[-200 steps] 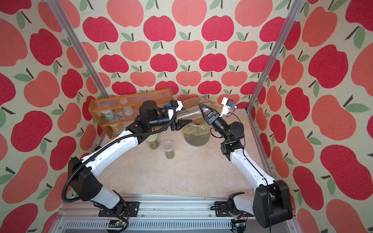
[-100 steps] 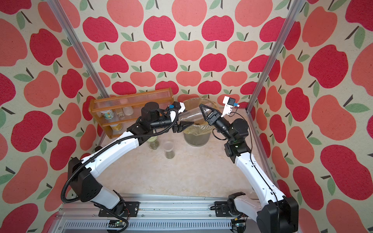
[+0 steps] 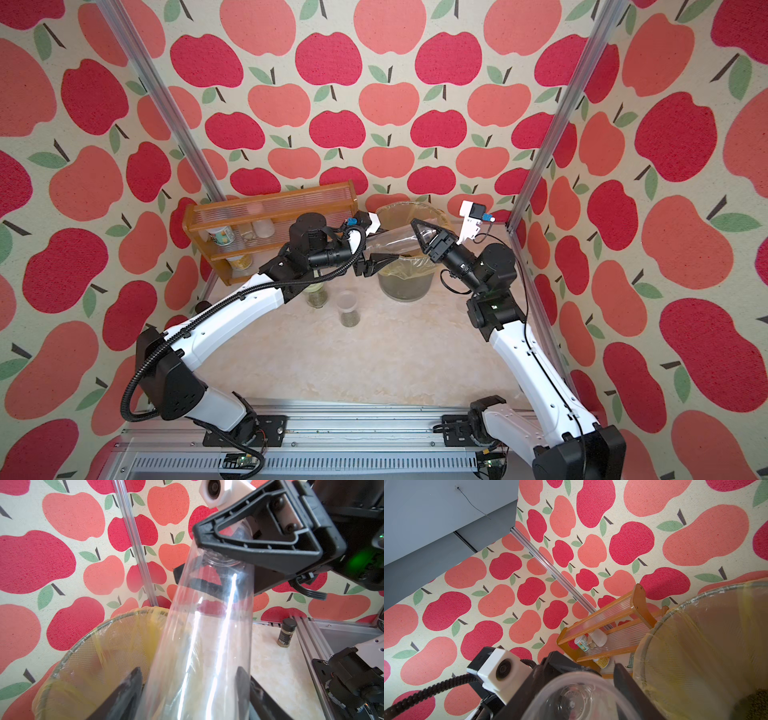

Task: Empty moldy mung beans from jars
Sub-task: Place the jar at the center of the board.

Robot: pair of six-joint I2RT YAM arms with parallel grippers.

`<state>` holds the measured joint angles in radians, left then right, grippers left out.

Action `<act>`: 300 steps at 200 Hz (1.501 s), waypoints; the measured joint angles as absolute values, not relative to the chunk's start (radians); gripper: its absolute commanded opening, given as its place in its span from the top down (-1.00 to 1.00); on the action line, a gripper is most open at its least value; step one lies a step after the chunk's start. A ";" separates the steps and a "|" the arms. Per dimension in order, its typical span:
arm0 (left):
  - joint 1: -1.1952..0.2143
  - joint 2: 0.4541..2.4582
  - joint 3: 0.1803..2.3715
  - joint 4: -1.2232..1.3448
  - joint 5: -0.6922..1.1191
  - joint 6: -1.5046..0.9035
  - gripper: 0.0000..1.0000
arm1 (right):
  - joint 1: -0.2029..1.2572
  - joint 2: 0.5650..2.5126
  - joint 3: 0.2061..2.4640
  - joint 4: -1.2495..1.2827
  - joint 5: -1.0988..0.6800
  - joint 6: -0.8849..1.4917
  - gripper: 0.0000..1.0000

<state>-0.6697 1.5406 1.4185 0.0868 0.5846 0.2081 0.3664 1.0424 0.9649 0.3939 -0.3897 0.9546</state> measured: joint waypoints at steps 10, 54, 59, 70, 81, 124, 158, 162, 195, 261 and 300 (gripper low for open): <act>-0.656 1.541 1.417 0.087 0.553 0.191 -0.79 | 0.364 1.038 0.965 0.391 -0.375 0.952 0.19; -0.603 1.525 1.385 0.090 0.466 0.171 -0.97 | 0.344 1.033 0.993 0.371 -0.348 0.932 0.20; -0.603 1.522 1.379 0.092 0.458 0.170 -0.99 | 0.342 1.033 0.998 0.363 -0.348 0.927 0.20; -0.602 1.510 1.367 0.094 0.447 0.170 -0.99 | 0.334 1.032 1.006 0.351 -0.348 0.916 0.21; -0.602 1.498 1.358 0.097 0.437 0.170 -0.99 | 0.321 1.032 1.013 0.338 -0.343 0.908 0.21; -0.602 1.434 1.314 0.105 0.395 0.171 -0.99 | 0.265 1.018 1.018 0.278 -0.310 0.867 0.21; -0.603 1.346 1.242 0.104 0.339 0.171 -0.99 | 0.239 0.968 1.045 0.134 -0.244 0.762 0.20; -0.604 1.333 1.234 0.102 0.331 0.173 -0.99 | 0.239 0.958 1.050 0.116 -0.236 0.744 0.19; -0.648 1.255 1.219 0.093 0.265 0.205 -0.99 | 0.239 0.886 1.163 -0.088 -0.165 0.593 0.19; -0.705 1.192 1.181 0.094 0.223 0.203 -0.99 | 0.239 0.781 1.324 -0.448 0.020 0.388 0.19; -0.723 1.121 1.118 0.094 0.199 0.167 -0.99 | 0.237 0.832 1.291 -0.513 0.128 0.305 0.18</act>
